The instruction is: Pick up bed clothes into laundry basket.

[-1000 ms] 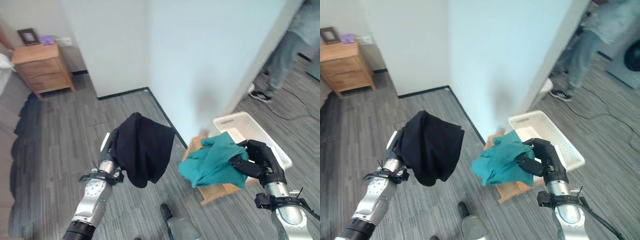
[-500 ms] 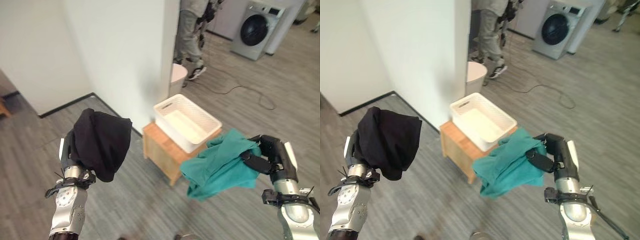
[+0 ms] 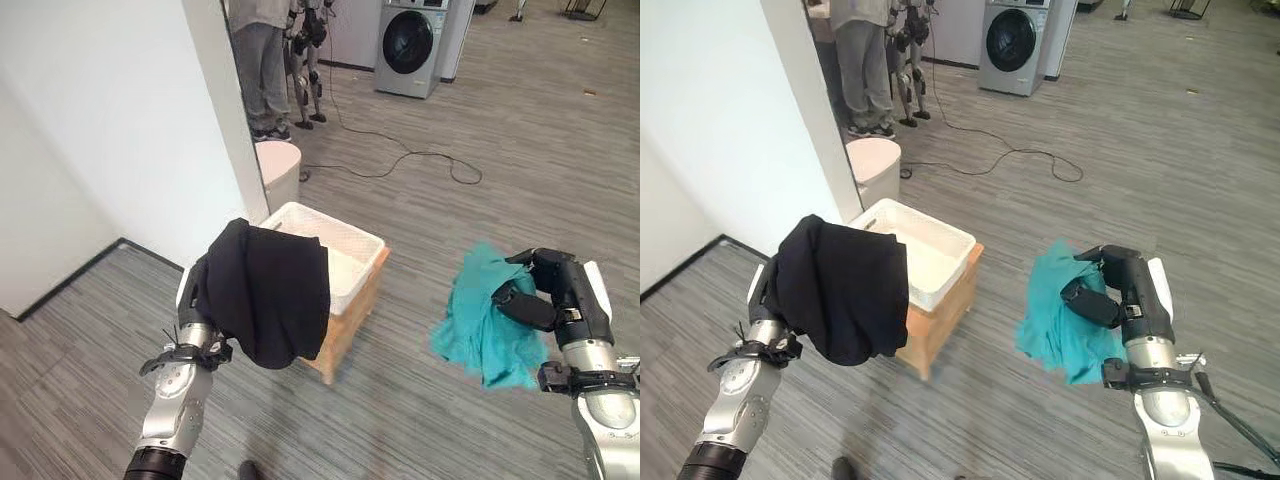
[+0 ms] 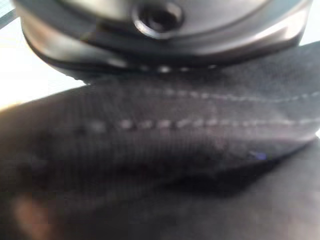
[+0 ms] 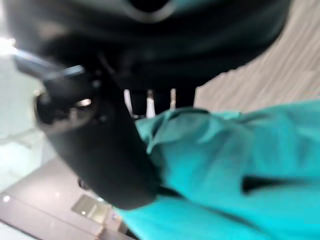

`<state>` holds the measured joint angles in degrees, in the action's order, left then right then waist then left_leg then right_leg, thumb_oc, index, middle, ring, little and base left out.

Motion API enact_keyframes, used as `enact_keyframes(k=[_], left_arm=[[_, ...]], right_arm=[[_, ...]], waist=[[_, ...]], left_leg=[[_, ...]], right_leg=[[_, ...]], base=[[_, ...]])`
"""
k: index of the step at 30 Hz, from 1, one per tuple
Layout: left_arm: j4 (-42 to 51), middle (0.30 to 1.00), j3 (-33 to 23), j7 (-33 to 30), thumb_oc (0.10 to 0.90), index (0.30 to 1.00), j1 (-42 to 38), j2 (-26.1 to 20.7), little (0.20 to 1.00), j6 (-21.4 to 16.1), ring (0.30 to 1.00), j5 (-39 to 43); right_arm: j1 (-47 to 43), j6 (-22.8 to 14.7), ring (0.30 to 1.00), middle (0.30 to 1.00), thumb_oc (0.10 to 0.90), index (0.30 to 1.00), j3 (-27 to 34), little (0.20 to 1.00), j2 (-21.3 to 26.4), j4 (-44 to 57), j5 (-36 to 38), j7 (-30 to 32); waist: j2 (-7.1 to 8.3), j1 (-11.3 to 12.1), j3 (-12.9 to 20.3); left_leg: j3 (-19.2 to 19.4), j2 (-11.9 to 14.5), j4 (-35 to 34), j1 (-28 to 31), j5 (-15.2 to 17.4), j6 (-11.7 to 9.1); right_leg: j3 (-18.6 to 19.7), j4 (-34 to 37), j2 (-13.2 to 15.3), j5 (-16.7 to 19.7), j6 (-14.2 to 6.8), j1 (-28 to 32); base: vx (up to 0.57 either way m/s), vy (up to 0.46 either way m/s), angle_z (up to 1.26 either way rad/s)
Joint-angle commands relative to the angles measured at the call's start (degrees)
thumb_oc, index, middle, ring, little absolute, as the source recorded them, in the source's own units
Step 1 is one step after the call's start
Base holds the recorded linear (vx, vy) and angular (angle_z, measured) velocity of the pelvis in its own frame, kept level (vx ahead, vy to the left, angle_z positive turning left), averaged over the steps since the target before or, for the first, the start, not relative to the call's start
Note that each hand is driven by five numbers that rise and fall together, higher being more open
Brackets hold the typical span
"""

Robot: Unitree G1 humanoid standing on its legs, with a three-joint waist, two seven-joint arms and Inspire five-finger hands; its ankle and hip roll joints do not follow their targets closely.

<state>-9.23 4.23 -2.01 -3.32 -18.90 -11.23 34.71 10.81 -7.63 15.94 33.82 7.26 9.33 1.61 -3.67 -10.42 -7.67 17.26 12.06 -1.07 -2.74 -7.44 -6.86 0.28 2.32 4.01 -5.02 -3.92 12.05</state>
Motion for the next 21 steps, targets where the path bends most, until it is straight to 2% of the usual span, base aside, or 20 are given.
enact_keyframes(k=[1, 2, 3, 5, 7, 9, 10, 11, 12, 13, 16, 17, 19, 20, 21], left_arm=[[5.5, 0.300, -5.1, -0.8, 0.400, 0.300, -8.4, -4.2, 0.300, -8.8, 0.300, 0.7], [5.1, 0.300, -4.7, -1.2, 0.400, 0.300, -8.8, -3.9, 0.300, -8.8, 0.300, 0.4], [5.1, 0.300, -4.1, -1.3, 0.400, 0.300, -9.6, -3.7, 0.300, -8.9, 0.300, 0.9], [5.3, 0.300, -4.3, -1.2, 0.400, 0.300, -9.4, -3.9, 0.300, -9.0, 0.300, 0.6], [6.0, 0.300, -4.7, -0.7, 0.400, 0.300, -9.2, -4.3, 0.300, -8.9, 0.300, 0.6], [6.3, 0.300, -5.0, -0.5, 0.400, 0.300, -9.1, -4.3, 0.300, -8.9, 0.300, 0.7], [6.2, 0.300, -5.5, -0.4, 0.400, 0.300, -9.7, -4.9, 0.300, -9.0, 0.300, 1.0], [6.0, 0.300, -5.7, -0.6, 0.400, 0.300, -9.9, -5.2, 0.300, -9.1, 0.300, 1.2], [6.0, 0.300, -5.7, -0.6, 0.400, 0.300, -9.9, -5.2, 0.300, -9.1, 0.300, 1.2], [6.0, 0.300, -5.1, -0.6, 0.400, 0.300, -9.6, -5.1, 0.300, -9.0, 0.300, 0.7], [6.0, 0.300, -5.1, 0.2, 0.400, 0.300, -7.7, -3.7, 0.300, -8.9, 0.300, 1.1], [6.1, 0.300, -5.1, 0.2, 0.400, 0.300, -7.7, -3.5, 0.300, -8.9, 0.300, 1.2], [5.4, 0.300, -4.6, 0.9, 0.400, 0.300, -6.4, -2.4, 0.300, -8.6, 0.300, 1.8], [4.7, 0.300, -3.6, 1.3, 0.400, 0.300, -5.2, -1.8, 0.300, -8.2, 0.300, 2.6], [4.7, 0.300, -3.7, 1.3, 0.400, 0.300, -5.1, -1.7, 0.300, -8.2, 0.300, 2.7]], right_arm=[[-11.1, -6.9, 0.300, 0.300, 0.400, 0.300, 0.5, 0.300, 2.9, 4.6, -0.1, 2.7], [-11.5, -6.6, 0.300, 0.300, 0.400, 0.300, 0.3, 0.300, 3.0, 4.5, -1.0, 3.2], [-12.6, -6.4, 0.300, 0.300, 0.400, 0.300, 0.2, 0.300, 3.1, 4.4, -1.7, 3.2], [-12.7, -6.3, 0.300, 0.300, 0.400, 0.300, 1.4, 0.300, 3.5, 3.7, -2.8, 4.0], [-12.3, -5.9, 0.300, 0.300, 0.400, 0.300, 3.5, 0.300, 4.8, 2.4, -3.4, 5.1], [-12.6, -6.1, 0.300, 0.300, 0.400, 0.300, 4.6, 0.300, 5.9, 1.8, -3.4, 5.9], [-13.5, -6.4, 0.300, 0.300, 0.400, 0.300, 6.5, 0.300, 8.5, 0.6, -2.9, 7.2], [-13.8, -6.6, 0.300, 0.300, 0.400, 0.300, 7.4, 0.300, 9.9, 0.3, -2.7, 7.6], [-13.9, -6.7, 0.300, 0.300, 0.400, 0.300, 7.4, 0.300, 10.0, 0.1, -2.6, 7.7], [-14.0, -6.9, 0.300, 0.300, 0.400, 0.300, 8.6, 0.300, 13.3, -0.3, -2.3, 8.0], [-16.3, -7.5, 0.300, 0.300, 0.400, 0.300, 10.0, 0.300, 19.3, -1.3, -0.9, 7.9], [-16.4, -7.6, 0.300, 0.300, 0.400, 0.300, 9.9, 0.300, 19.6, -1.5, -0.7, 7.8], [-17.8, -8.3, 0.300, 0.300, 0.400, 0.300, 10.4, 0.300, 23.6, -3.1, 0.8, 7.7], [-20.0, -8.9, 0.300, 0.300, 0.400, 0.300, 9.9, 0.300, 27.2, -3.3, 2.9, 7.0], [-20.2, -9.0, 0.300, 0.300, 0.400, 0.300, 9.6, 0.300, 27.5, -3.5, 3.0, 7.0]], waist=[[5.12, 1.7, 2.2], [5.40, 1.2, 1.8], [4.92, 0.0, 0.1], [4.14, -0.6, -1.1], [4.00, -1.3, -1.1], [3.88, -1.6, -0.9], [4.42, -2.1, -0.4], [4.97, -2.2, 0.0], [4.83, -2.2, 0.0], [5.82, -2.1, 0.6], [6.57, -0.3, 1.7], [6.39, -0.4, 1.7], [6.56, 0.1, 2.6], [7.03, 0.9, 3.5], [6.91, 0.8, 3.5]], left_leg=[[1.0, -2.6, 3.3, -0.8, 1.1, 1.7], [1.8, -3.8, 2.8, 0.6, 1.8, 2.2], [1.8, -4.6, 1.5, 3.0, 2.2, 3.3], [1.4, -4.6, 0.6, 4.7, 3.4, 3.8], [0.8, -5.8, -0.9, 6.3, 4.2, 3.8], [0.4, -6.4, -1.7, 7.0, 4.6, 3.6], [-0.4, -7.5, -2.6, 7.9, 5.5, 3.4], [-1.1, -7.9, -3.0, 8.4, 6.0, 3.3], [-1.2, -7.9, -3.1, 8.6, 6.1, 3.4], [-2.1, -8.3, -3.2, 9.0, 6.4, 3.5], [-2.3, -8.5, -3.4, 9.3, 6.6, 3.2], [-2.4, -8.5, -3.4, 9.3, 6.6, 3.2], [-2.9, -8.4, -3.5, 9.2, 6.5, 2.9], [-3.3, -8.2, -3.7, 9.2, 6.6, 2.8], [-3.3, -8.2, -3.7, 9.3, 6.6, 2.8]], right_leg=[[2.9, -19.8, 8.5, 2.0, -4.9, -5.7], [3.1, -23.5, 9.0, 5.6, -5.4, -7.3], [4.8, -30.2, 7.3, 11.0, -6.1, -12.3], [6.1, -34.5, 5.9, 10.3, -6.5, -17.0], [6.5, -30.7, 4.7, 7.5, -5.9, -19.7], [6.0, -27.6, 5.0, 6.2, -5.8, -19.8], [6.3, -17.1, 4.3, 4.0, -5.5, -19.4], [7.1, -13.3, 3.7, 3.6, -5.3, -19.3], [6.9, -12.4, 3.8, 3.9, -5.4, -18.8], [8.5, -10.8, 3.4, 4.1, -5.7, -16.5], [6.4, -7.0, 4.2, 5.0, -5.6, -13.9], [6.2, -6.7, 4.2, 5.1, -5.6, -13.7], [5.3, -4.3, 4.1, 5.2, -5.4, -11.8], [4.6, -3.1, 4.0, 5.1, -5.2, -10.3], [4.6, -2.9, 4.0, 5.2, -5.2, -10.2]], base=[[0.27, 0.282, -0.24], [0.26, 0.290, -0.24], [0.25, 0.253, -0.06], [0.21, 0.164, 0.32], [0.22, 0.068, 0.39], [0.21, 0.017, 0.40], [0.29, -0.024, 0.55], [0.23, -0.028, 0.51], [0.17, -0.036, 0.32], [0.16, -0.033, 0.55], [0.13, -0.065, 0.64], [0.08, -0.046, 0.10], [0.12, -0.060, 0.17], [0.12, -0.055, 0.25], [0.16, -0.064, 0.21]])
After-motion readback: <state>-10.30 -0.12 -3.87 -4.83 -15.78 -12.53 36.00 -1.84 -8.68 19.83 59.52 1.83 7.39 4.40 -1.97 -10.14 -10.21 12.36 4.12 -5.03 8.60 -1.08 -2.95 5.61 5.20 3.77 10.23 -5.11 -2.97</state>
